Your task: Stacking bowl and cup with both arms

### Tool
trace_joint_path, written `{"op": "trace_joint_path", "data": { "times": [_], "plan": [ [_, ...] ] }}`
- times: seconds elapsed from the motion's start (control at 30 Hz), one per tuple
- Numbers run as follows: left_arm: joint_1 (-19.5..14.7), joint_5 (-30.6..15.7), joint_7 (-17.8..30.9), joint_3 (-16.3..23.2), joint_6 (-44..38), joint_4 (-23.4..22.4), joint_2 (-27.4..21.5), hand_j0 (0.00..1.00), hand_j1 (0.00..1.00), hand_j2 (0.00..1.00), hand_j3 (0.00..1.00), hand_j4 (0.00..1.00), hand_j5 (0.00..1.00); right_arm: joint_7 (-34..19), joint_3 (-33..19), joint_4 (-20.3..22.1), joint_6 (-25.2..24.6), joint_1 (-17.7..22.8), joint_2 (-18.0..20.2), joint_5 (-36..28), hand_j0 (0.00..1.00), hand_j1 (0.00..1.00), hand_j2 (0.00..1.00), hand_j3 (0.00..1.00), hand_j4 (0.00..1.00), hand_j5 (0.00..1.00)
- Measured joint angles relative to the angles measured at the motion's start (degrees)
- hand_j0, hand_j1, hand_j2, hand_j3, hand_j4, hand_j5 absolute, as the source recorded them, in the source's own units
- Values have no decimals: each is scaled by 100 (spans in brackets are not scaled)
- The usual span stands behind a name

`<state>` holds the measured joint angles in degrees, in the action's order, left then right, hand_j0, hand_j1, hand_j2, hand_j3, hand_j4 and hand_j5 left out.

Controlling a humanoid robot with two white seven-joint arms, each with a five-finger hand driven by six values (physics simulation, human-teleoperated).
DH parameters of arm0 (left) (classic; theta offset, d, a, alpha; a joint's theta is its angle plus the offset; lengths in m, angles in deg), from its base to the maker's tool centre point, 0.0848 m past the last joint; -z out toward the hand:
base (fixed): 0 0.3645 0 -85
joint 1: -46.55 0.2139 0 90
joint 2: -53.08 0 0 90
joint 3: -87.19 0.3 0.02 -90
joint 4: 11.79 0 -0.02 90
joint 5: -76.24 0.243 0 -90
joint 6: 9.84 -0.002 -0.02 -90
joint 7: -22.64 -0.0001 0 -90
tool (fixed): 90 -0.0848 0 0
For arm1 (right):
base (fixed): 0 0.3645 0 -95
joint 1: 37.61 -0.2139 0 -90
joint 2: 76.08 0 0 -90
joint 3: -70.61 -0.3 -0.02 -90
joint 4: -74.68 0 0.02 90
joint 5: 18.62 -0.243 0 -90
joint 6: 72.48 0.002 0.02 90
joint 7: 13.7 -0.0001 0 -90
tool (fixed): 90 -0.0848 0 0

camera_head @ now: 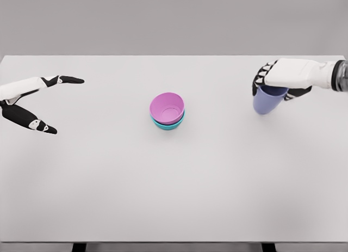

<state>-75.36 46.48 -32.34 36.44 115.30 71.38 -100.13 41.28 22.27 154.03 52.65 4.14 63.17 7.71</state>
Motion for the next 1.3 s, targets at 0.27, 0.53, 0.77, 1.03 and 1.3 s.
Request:
{"op": "trace_joint_path", "data": {
  "times": [0.27, 0.53, 0.77, 1.03, 1.3],
  "plan": [
    [0, -1, 0, 0, 0, -17, -3, 100, 100, 100, 100, 100, 100, -2, -171, 24, 2, -202, -315, -19, 61, 61, 61, 61, 61, 61],
    [0, 0, 0, 0, 0, -29, -8, 100, 100, 100, 100, 100, 100, -3, -184, 41, 3, -360, -891, -28, 62, 62, 62, 62, 62, 62],
    [0, 0, 0, 0, 0, -30, -7, 100, 100, 100, 100, 100, 100, -4, -177, 144, 5, -501, -1333, -33, 62, 62, 62, 62, 62, 62],
    [0, 0, 0, 0, 0, -30, -2, 100, 100, 100, 100, 100, 100, -5, -103, 207, 7, -536, -1897, -35, 62, 62, 62, 62, 62, 62],
    [0, 0, 0, 0, 0, -30, -3, 100, 100, 100, 100, 100, 100, -4, 105, 236, 7, -527, -2290, -30, 62, 62, 62, 62, 62, 62]
  ]
}}
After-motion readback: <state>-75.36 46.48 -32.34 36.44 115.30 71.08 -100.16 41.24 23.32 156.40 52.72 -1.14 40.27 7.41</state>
